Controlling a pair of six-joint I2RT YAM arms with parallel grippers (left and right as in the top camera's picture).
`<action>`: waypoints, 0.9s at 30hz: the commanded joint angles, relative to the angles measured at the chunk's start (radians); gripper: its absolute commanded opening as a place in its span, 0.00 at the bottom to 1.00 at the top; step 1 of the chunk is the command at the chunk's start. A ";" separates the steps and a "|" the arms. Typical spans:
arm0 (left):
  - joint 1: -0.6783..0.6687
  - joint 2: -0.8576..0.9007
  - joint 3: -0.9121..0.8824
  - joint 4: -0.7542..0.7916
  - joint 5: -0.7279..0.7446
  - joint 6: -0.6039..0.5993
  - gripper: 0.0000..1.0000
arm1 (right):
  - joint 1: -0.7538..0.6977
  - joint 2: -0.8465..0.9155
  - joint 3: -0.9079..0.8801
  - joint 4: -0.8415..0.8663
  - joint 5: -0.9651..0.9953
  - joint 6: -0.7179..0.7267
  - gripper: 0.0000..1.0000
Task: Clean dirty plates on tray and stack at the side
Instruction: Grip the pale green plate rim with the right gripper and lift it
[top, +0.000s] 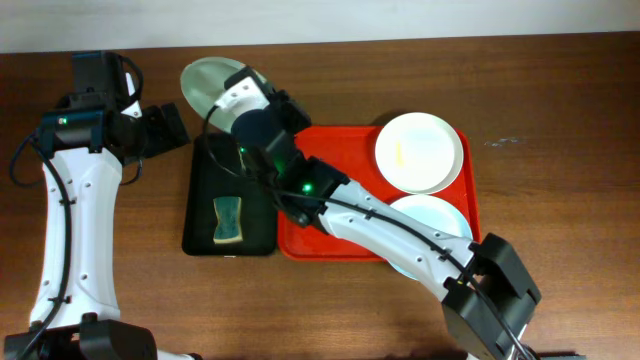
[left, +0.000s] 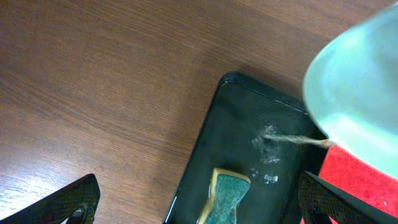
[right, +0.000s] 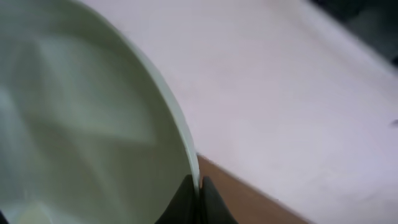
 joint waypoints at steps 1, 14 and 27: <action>0.003 -0.002 0.004 0.002 -0.004 -0.010 0.99 | 0.002 0.002 0.016 0.082 0.102 -0.252 0.04; 0.003 -0.002 0.004 0.002 -0.004 -0.010 0.99 | 0.013 0.002 0.016 0.294 0.107 -0.296 0.04; 0.003 -0.002 0.004 0.002 -0.004 -0.010 0.99 | 0.013 0.001 0.016 0.312 0.120 -0.296 0.04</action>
